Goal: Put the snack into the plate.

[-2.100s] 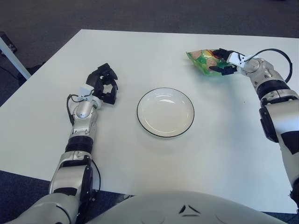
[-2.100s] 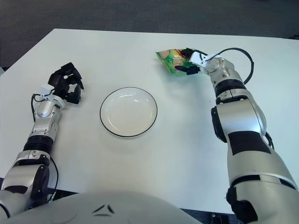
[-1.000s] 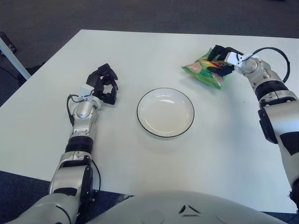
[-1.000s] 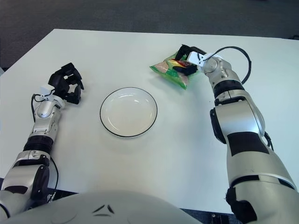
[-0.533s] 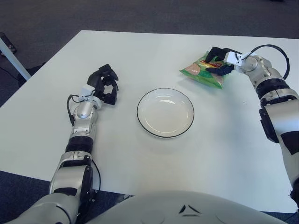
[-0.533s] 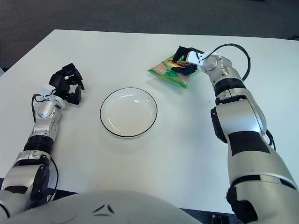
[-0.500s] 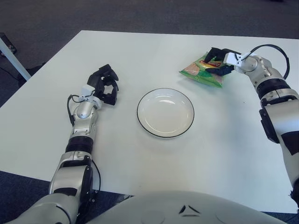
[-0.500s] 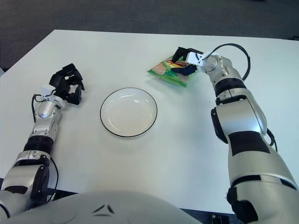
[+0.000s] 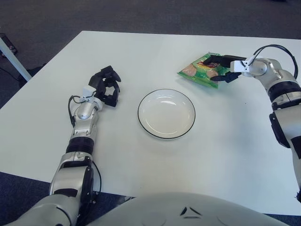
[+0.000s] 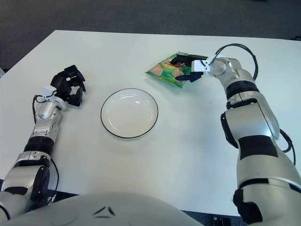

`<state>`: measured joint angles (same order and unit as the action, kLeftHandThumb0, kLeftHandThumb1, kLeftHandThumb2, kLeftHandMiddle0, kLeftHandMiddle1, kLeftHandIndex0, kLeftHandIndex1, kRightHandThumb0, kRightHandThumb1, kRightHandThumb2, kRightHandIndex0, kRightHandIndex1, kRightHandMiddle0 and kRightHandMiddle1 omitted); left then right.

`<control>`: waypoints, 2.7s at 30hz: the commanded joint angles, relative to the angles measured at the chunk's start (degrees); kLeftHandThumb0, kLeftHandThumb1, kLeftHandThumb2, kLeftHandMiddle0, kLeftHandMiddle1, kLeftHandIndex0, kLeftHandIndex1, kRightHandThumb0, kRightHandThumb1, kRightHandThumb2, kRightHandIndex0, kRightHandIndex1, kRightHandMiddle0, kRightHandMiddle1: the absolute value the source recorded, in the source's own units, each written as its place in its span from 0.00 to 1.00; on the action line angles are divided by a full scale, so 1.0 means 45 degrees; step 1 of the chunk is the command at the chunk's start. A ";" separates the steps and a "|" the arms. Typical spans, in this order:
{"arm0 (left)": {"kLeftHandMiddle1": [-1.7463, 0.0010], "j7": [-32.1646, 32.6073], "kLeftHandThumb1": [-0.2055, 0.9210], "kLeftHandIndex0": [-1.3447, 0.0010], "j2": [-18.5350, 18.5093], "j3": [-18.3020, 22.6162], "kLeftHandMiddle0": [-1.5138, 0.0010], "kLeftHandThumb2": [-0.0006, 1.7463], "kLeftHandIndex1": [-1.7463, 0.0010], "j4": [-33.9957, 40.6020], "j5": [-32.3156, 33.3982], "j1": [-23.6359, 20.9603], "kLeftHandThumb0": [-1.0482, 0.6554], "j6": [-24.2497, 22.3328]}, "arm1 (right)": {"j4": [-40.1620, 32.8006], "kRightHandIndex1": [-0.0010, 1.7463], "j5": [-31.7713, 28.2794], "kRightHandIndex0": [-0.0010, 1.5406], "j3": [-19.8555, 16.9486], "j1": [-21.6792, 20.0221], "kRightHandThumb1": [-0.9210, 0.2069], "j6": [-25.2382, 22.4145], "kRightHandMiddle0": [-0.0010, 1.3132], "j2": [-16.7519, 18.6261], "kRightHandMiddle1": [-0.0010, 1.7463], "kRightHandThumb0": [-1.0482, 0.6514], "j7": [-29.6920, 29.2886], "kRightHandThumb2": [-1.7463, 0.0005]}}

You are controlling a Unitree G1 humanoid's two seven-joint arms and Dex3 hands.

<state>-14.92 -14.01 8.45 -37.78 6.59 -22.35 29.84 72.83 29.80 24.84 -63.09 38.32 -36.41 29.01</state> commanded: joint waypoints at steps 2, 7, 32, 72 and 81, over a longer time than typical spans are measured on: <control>0.00 -0.0084 0.06 0.38 0.0609 -0.0220 0.39 1.00 0.12 -0.1244 -0.0136 0.1513 0.61 -0.0029 | -0.0269 0.03 -0.0149 0.00 0.0103 0.0827 0.00 0.0572 0.00 -0.0014 0.22 0.10 0.1565 0.67; 0.00 -0.0035 0.05 0.34 0.0581 -0.0250 0.38 1.00 0.16 -0.1340 -0.0233 0.1491 0.61 -0.0038 | -0.1109 0.04 -0.0717 0.02 -0.0071 0.0626 0.00 0.0989 0.00 -0.0361 0.28 0.11 0.2920 0.69; 0.00 0.0464 0.03 0.31 0.0539 -0.0259 0.36 1.00 0.19 -0.1960 -0.0571 0.1213 0.60 0.0409 | -0.5136 0.02 -0.2126 0.00 -0.0760 0.0168 0.00 0.0163 0.00 -0.2620 0.23 0.11 0.8300 0.69; 0.00 0.0702 0.03 0.31 0.0476 -0.0323 0.36 1.00 0.20 -0.2705 -0.0748 0.0916 0.60 0.0667 | -1.0622 0.00 -0.1767 0.00 -0.2413 0.2943 0.02 -0.1625 0.00 -0.4191 0.00 0.06 0.6311 0.83; 0.00 0.0702 0.03 0.32 0.0487 -0.0314 0.36 1.00 0.19 -0.2751 -0.0744 0.0860 0.60 0.0666 | -1.0069 0.00 -0.1520 0.00 -0.2591 0.3349 0.02 -0.0507 0.02 -0.4115 0.04 0.05 0.4124 0.86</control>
<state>-11.69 -14.48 8.00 -44.95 4.06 -26.11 32.53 26.14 21.92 13.88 -48.33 34.03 -55.52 50.78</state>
